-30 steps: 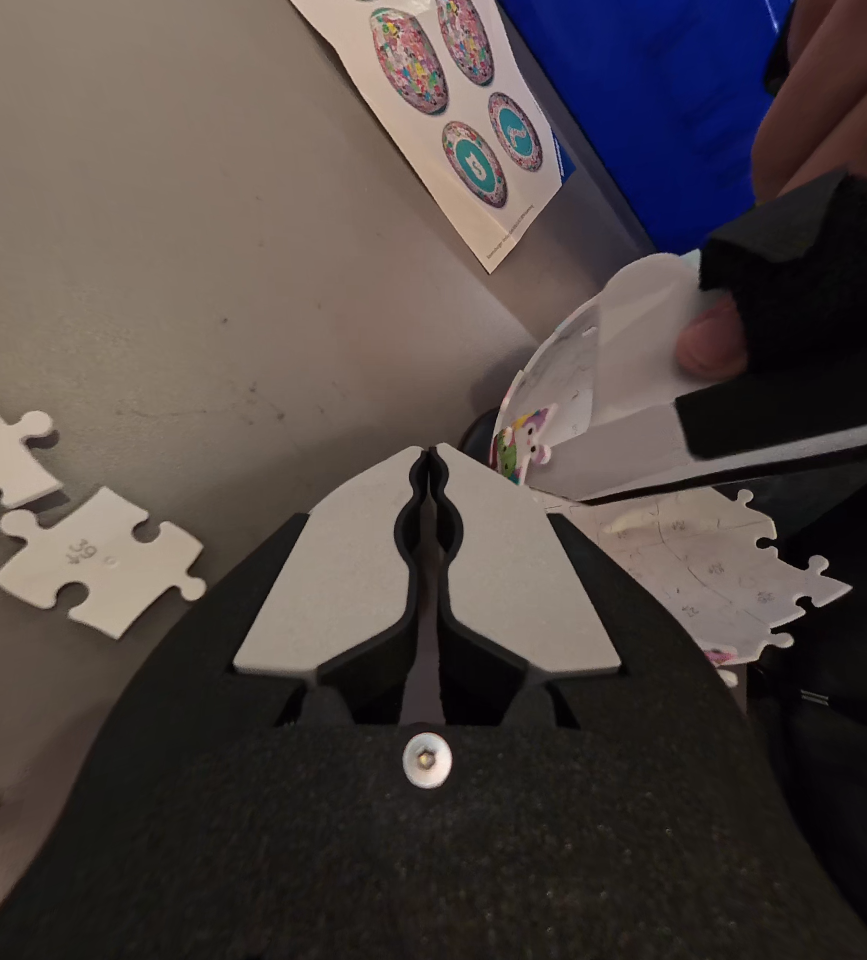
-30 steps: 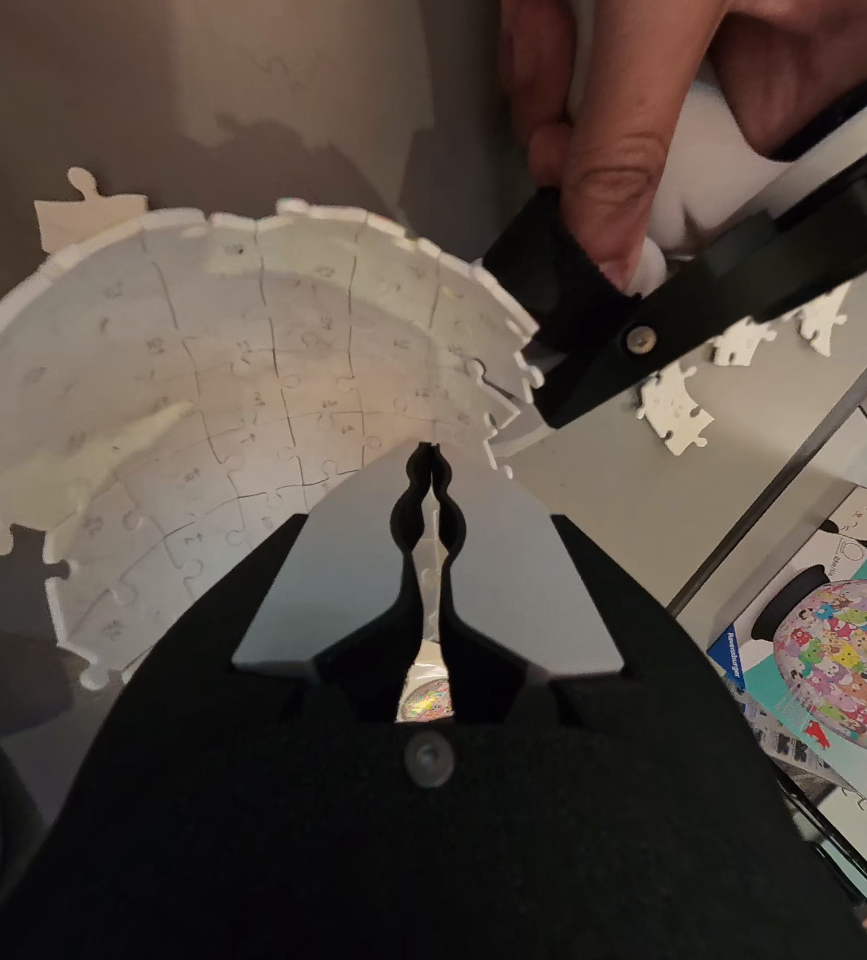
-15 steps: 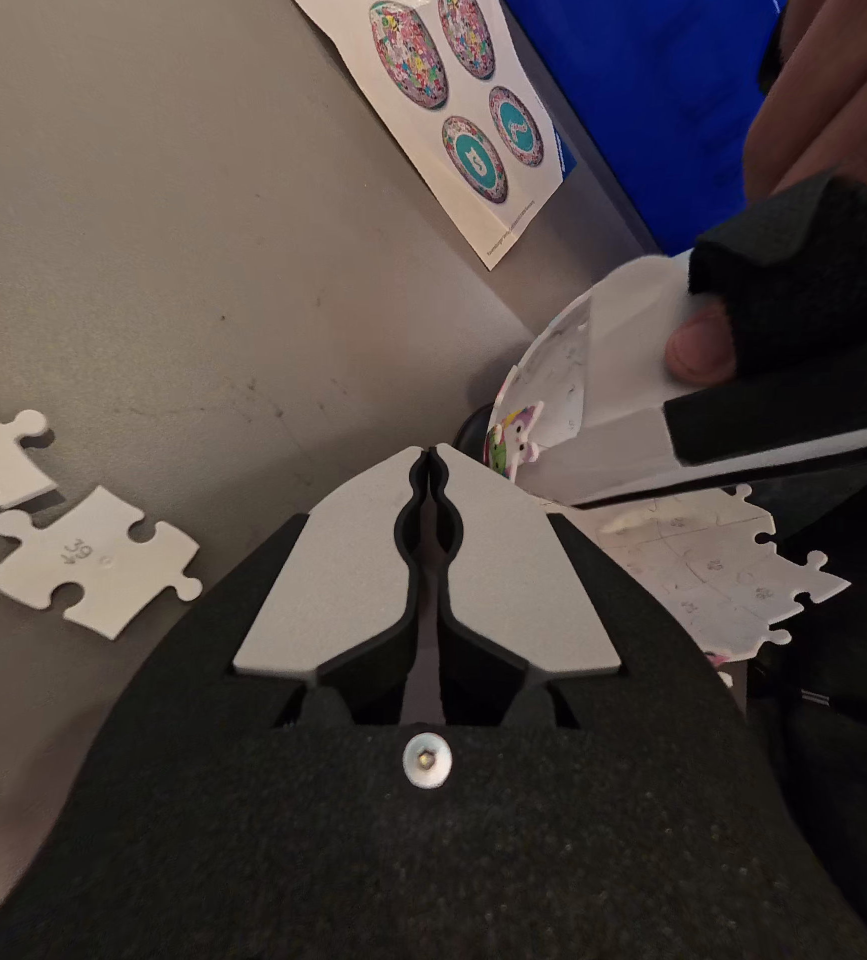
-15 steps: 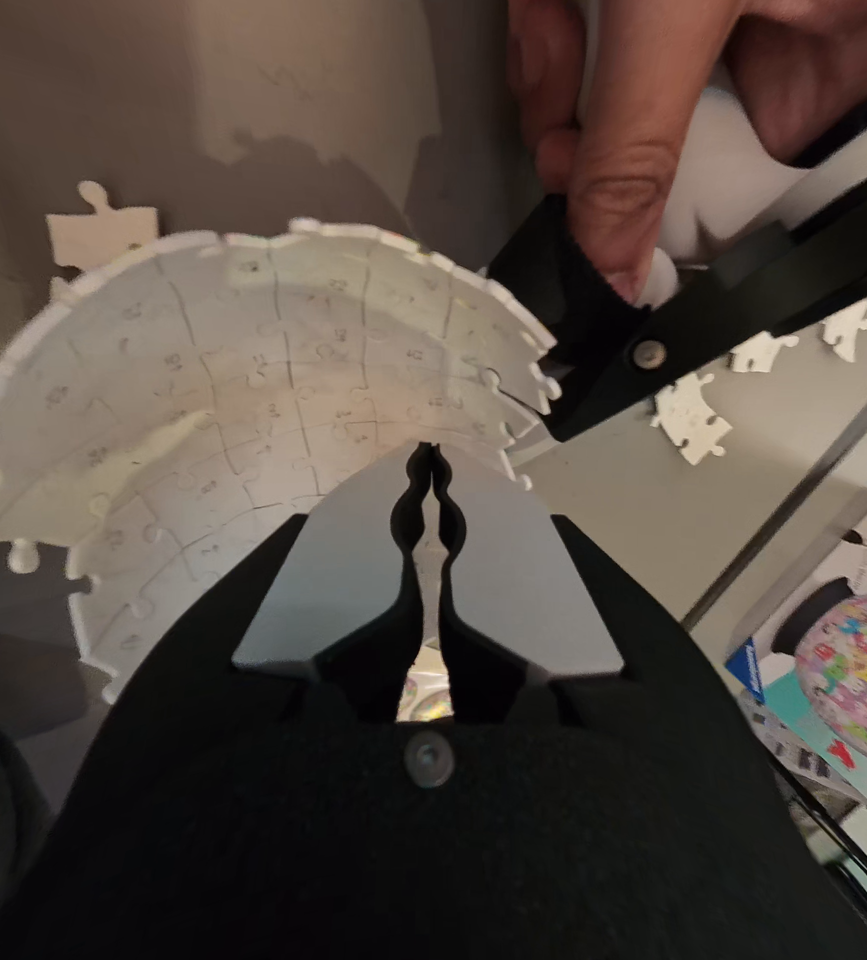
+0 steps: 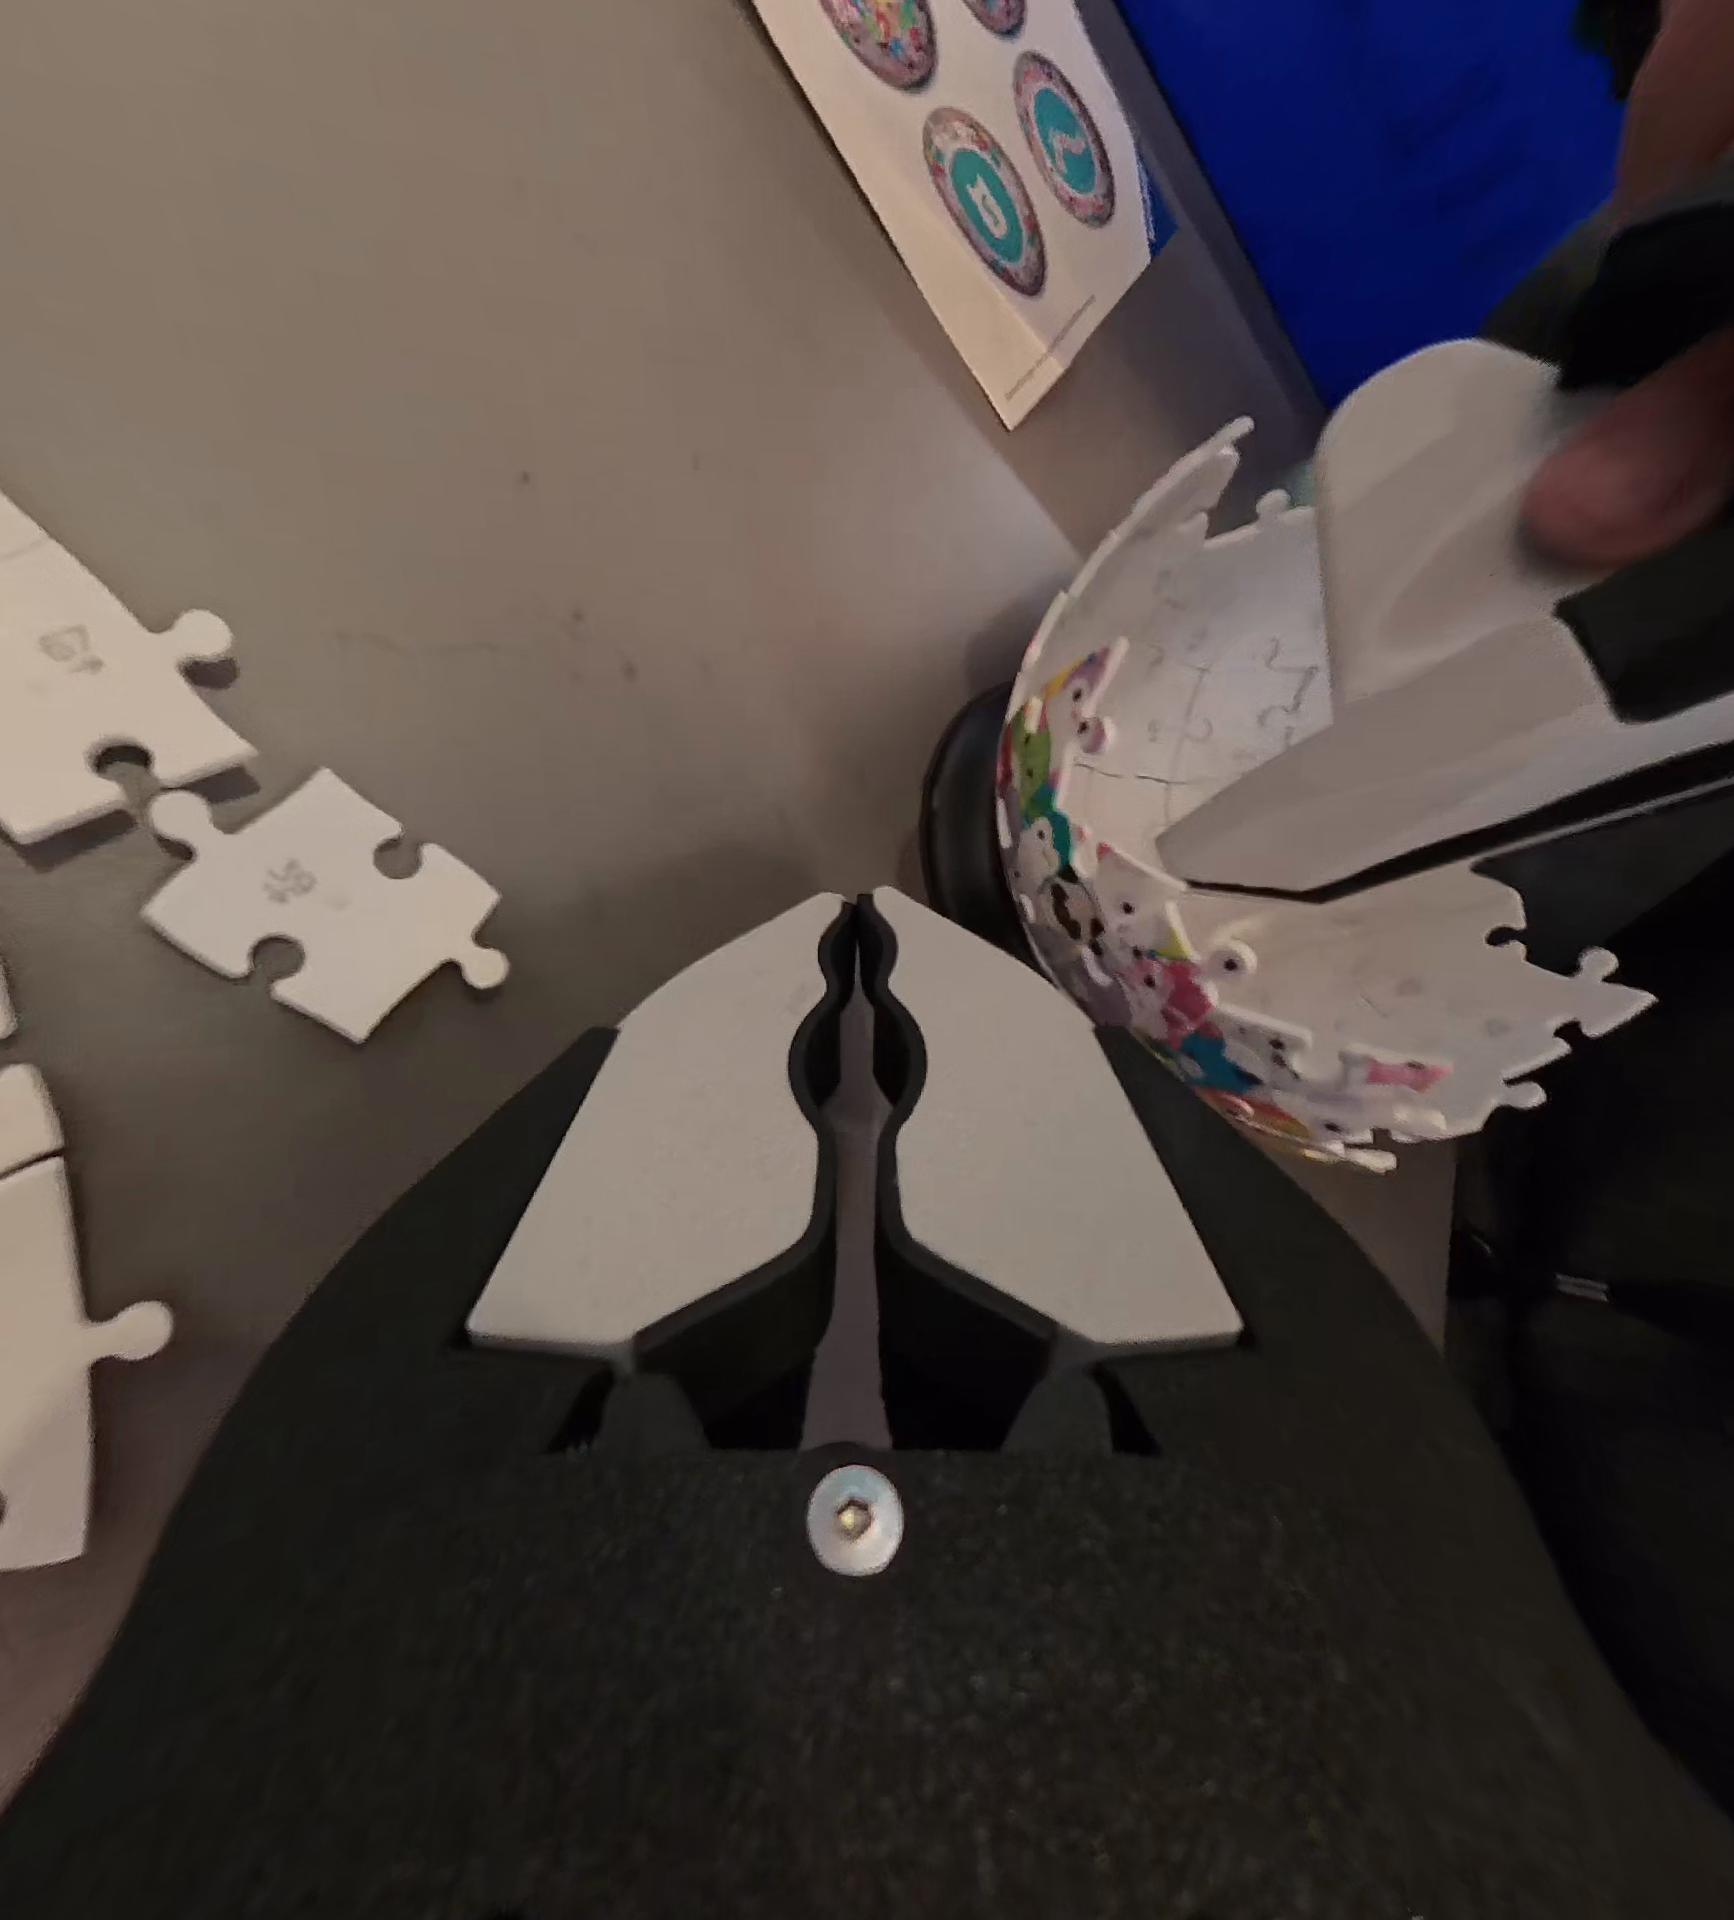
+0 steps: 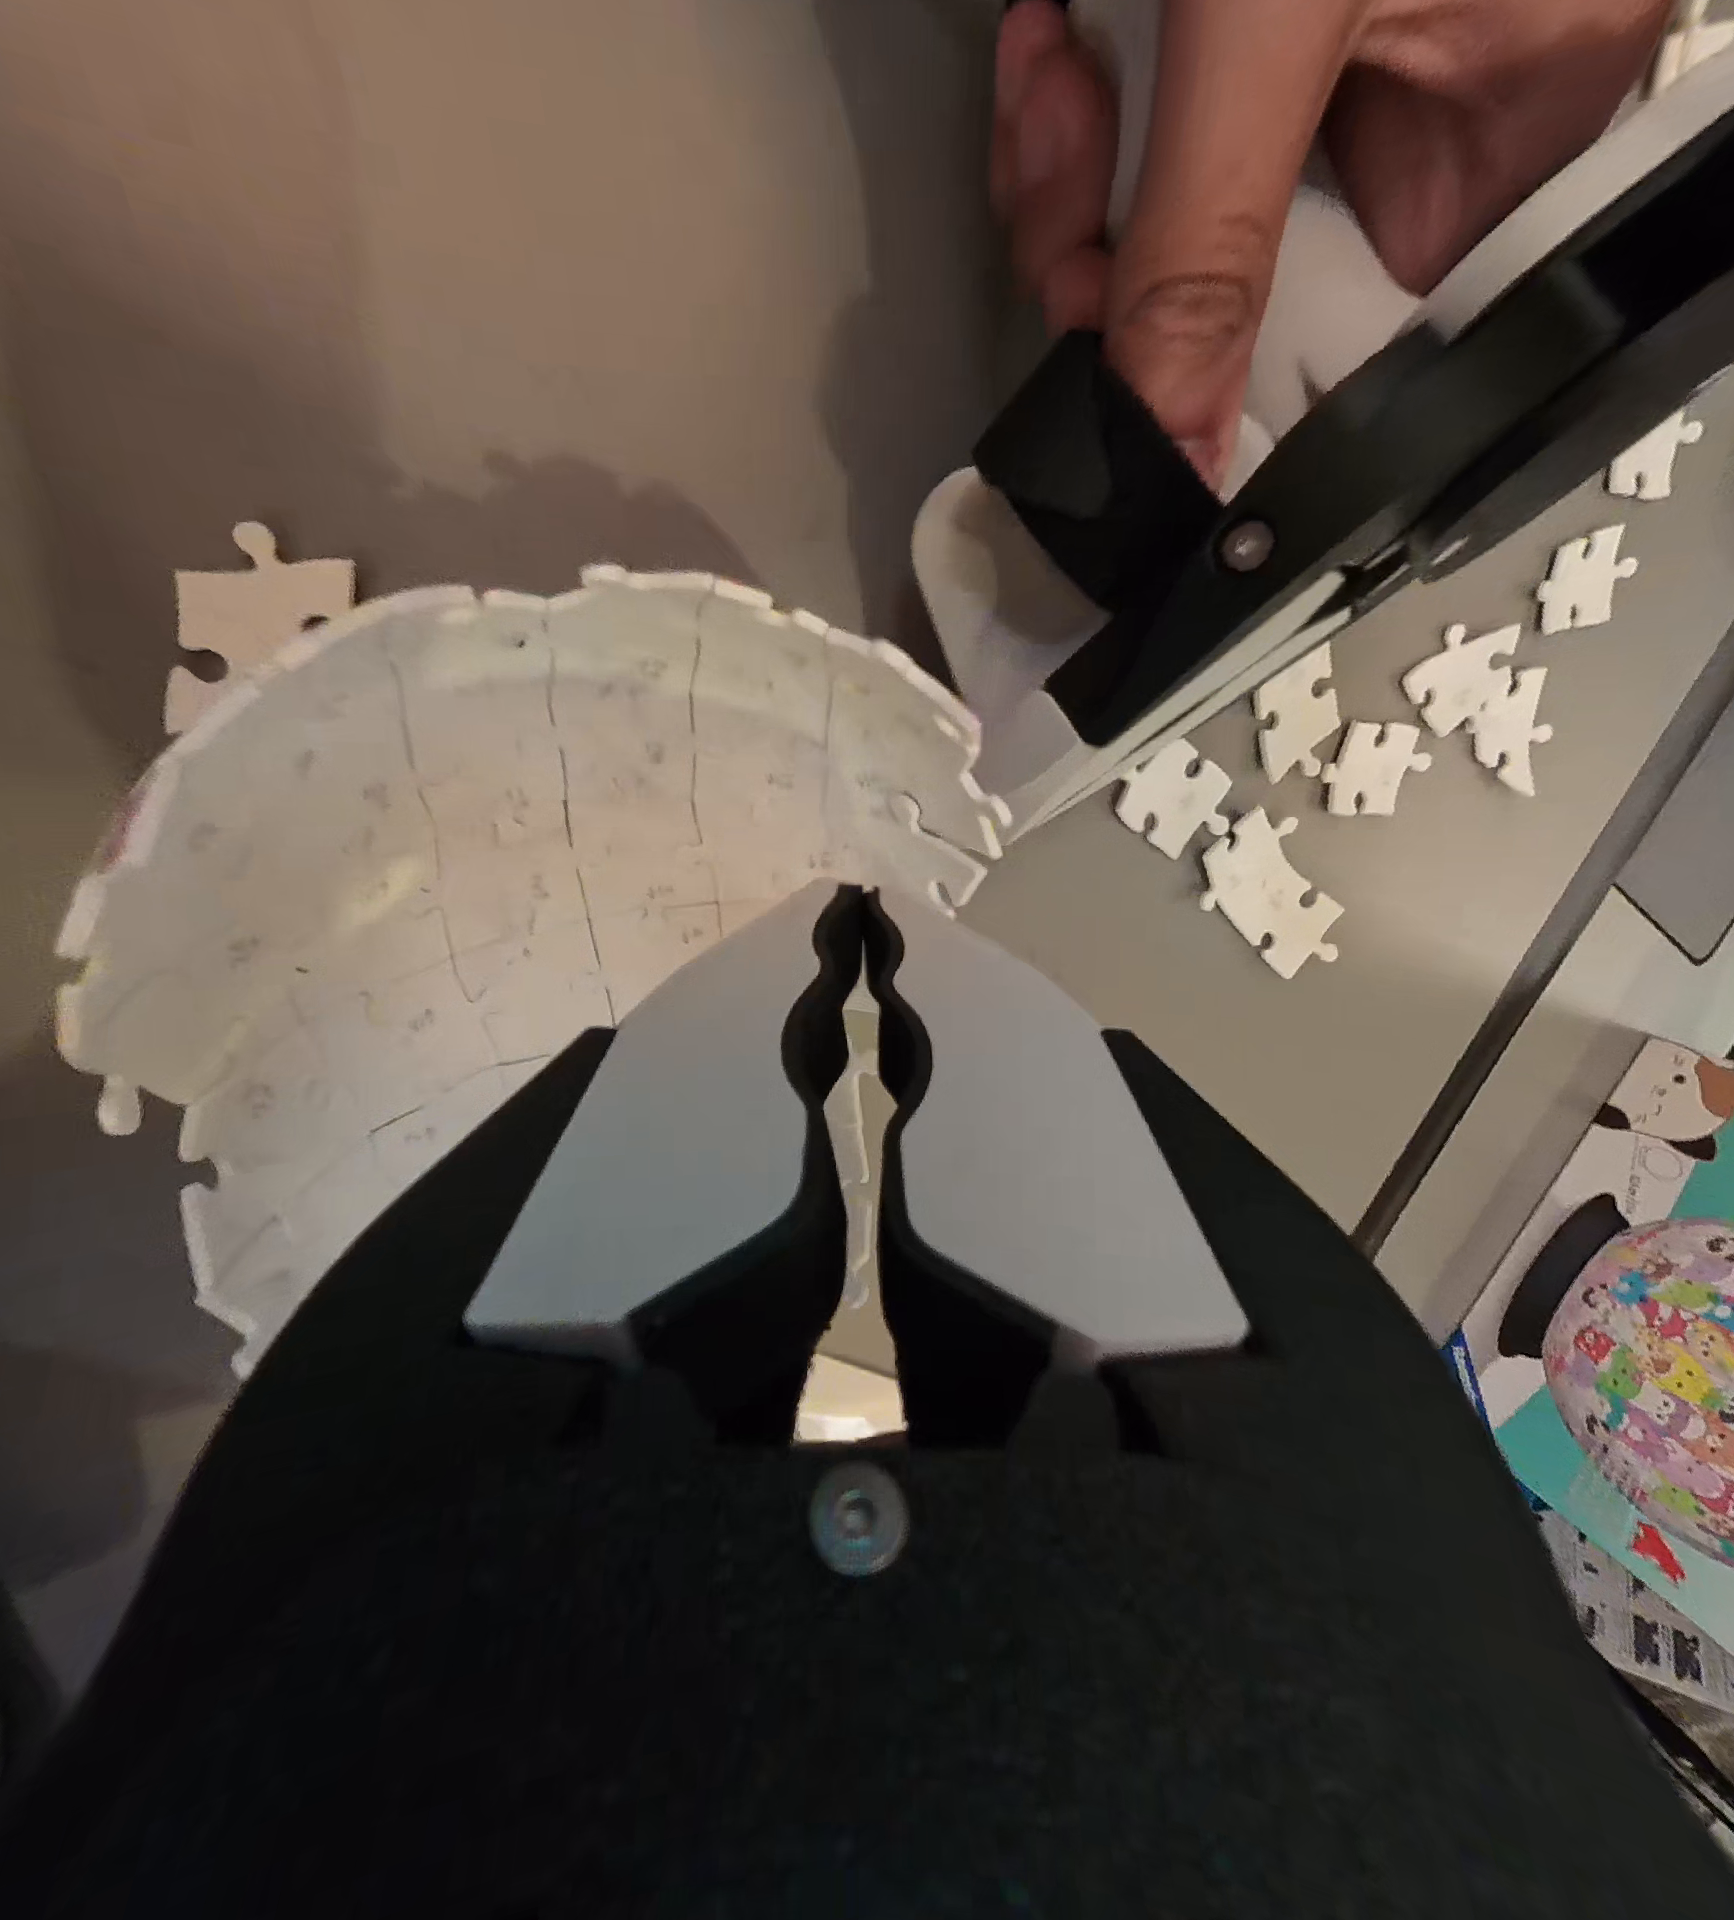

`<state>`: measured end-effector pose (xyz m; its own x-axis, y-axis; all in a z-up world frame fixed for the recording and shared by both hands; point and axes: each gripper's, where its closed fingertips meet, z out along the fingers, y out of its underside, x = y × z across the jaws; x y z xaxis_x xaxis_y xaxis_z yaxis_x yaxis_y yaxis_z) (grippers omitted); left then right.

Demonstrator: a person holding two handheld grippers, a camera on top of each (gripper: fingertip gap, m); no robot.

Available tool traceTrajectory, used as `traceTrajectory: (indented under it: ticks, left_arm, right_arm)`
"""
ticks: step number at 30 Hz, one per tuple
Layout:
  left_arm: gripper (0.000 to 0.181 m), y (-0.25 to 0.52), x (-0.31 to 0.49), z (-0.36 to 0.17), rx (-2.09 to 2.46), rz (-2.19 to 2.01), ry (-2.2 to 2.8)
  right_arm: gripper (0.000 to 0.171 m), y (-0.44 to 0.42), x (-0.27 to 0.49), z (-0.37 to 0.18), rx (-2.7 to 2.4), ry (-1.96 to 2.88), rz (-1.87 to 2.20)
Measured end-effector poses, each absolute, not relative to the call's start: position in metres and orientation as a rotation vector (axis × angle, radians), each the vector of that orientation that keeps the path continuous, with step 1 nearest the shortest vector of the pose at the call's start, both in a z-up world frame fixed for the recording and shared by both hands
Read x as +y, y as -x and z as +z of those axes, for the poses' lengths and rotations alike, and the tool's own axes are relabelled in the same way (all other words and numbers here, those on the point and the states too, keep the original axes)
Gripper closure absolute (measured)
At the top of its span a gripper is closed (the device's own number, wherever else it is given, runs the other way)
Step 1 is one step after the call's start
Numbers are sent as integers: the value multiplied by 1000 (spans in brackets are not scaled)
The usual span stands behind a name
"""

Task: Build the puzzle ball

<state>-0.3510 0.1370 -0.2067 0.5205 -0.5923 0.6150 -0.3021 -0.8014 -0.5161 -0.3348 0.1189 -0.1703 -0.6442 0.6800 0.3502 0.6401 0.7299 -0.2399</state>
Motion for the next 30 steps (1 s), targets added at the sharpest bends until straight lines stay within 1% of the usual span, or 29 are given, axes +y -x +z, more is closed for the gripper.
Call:
traceTrajectory:
  ticks: [10,30]
  left_arm:
    - [181,348,130,-190,809,-1185,2362]
    - [181,345,128,-191,829,-1178,2367]
  right_arm:
    - [171,343,122,-173,-2486,999,115]
    - [171,346,122,-179,-2500,1005,92]
